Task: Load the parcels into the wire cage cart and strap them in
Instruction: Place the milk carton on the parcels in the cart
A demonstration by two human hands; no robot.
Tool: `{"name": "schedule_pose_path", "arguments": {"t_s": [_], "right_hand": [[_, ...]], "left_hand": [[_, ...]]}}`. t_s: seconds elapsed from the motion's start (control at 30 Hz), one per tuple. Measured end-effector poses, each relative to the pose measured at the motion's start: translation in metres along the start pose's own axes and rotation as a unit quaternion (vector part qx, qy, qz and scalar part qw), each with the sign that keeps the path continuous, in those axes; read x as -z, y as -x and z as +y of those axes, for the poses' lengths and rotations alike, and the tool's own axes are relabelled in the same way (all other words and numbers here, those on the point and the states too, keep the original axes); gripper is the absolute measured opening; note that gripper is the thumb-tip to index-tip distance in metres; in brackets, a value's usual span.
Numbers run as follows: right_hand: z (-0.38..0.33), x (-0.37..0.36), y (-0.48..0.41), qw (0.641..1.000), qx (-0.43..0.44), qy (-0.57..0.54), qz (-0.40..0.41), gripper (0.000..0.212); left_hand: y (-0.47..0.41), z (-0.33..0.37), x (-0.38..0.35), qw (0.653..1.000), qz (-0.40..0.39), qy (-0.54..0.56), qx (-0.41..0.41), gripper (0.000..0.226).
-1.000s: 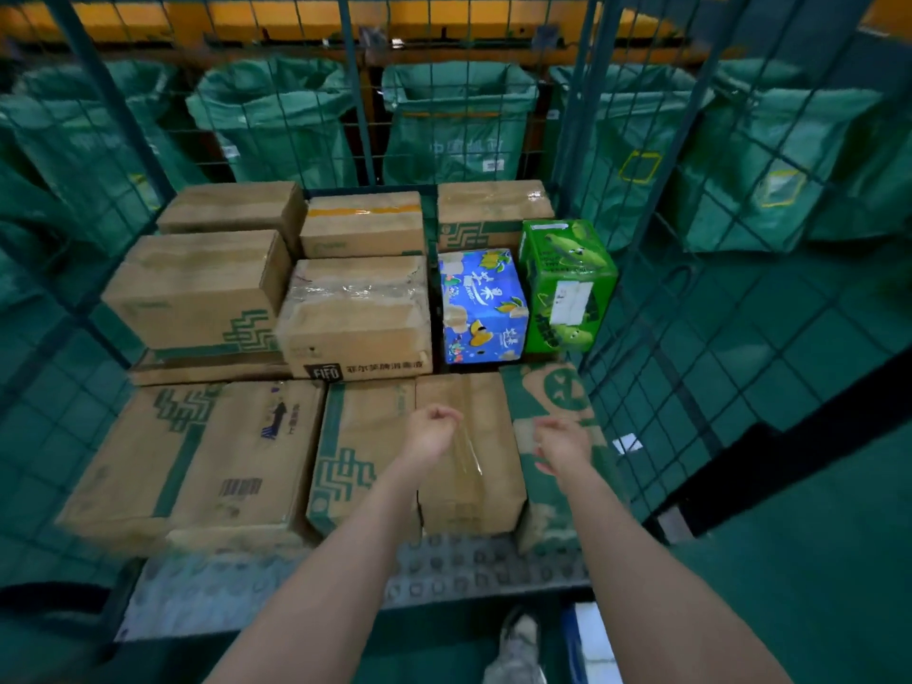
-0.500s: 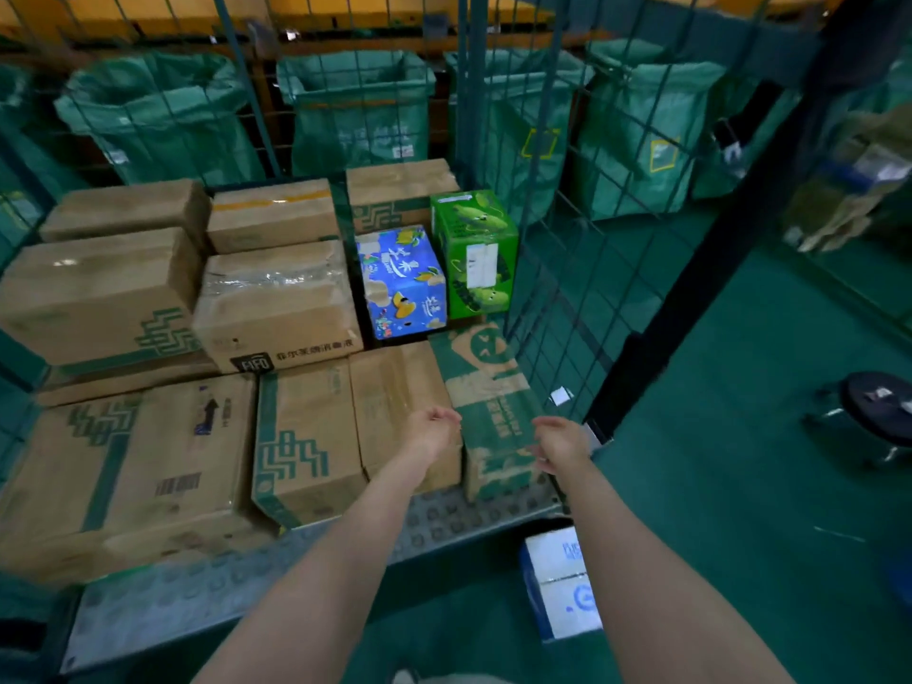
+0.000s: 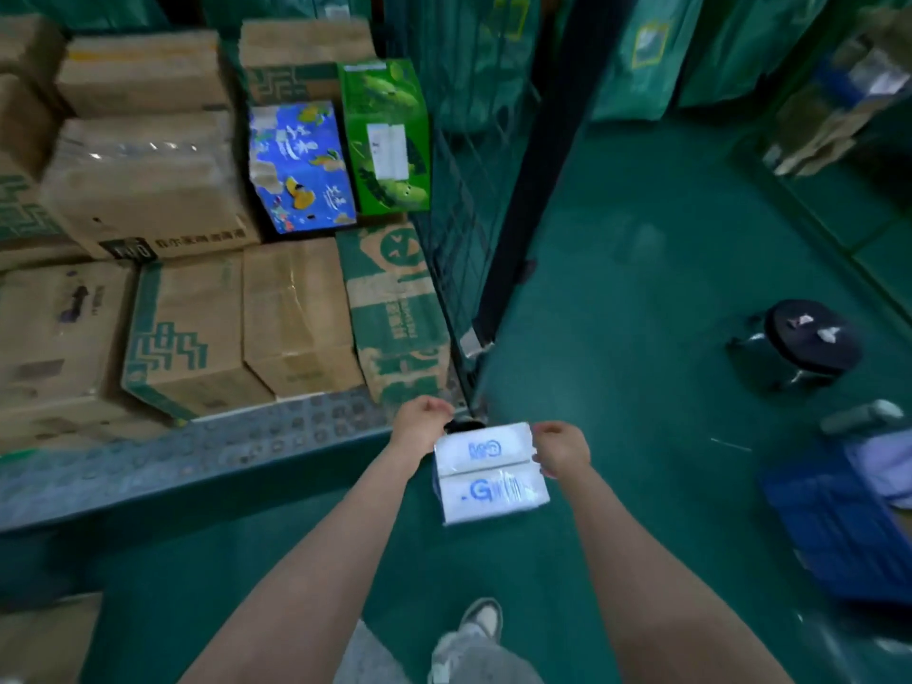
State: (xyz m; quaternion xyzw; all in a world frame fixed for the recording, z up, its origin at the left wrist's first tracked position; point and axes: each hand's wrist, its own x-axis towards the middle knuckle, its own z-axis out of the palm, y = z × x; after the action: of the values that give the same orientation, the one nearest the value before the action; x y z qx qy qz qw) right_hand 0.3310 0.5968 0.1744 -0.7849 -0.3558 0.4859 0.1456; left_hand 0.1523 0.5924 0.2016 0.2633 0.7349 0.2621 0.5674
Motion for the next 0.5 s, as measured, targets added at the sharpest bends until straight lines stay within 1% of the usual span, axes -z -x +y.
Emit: {"name": "schedule_pose_path", "arguments": {"t_s": [0.13, 0.27, 0.37, 0.5], "right_hand": [[0.037, 0.012, -0.014, 0.999, -0.036, -0.011, -0.015, 0.03], [0.061, 0.003, -0.035, 0.997, -0.061, -0.038, -0.025, 0.03], [0.085, -0.008, -0.068, 0.996, -0.073, -0.048, -0.025, 0.031], [0.127, -0.028, -0.115, 0.993, -0.1, -0.056, -0.023, 0.032]], "left_hand": [[0.0, -0.025, -0.032, 0.999, -0.001, -0.025, 0.027, 0.023], [-0.019, -0.041, -0.053, 0.996, 0.001, -0.078, 0.036, 0.021], [-0.057, -0.064, -0.073, 0.994, -0.005, -0.104, 0.043, 0.021], [-0.107, -0.111, -0.095, 0.987, -0.012, -0.148, 0.063, 0.018]]}}
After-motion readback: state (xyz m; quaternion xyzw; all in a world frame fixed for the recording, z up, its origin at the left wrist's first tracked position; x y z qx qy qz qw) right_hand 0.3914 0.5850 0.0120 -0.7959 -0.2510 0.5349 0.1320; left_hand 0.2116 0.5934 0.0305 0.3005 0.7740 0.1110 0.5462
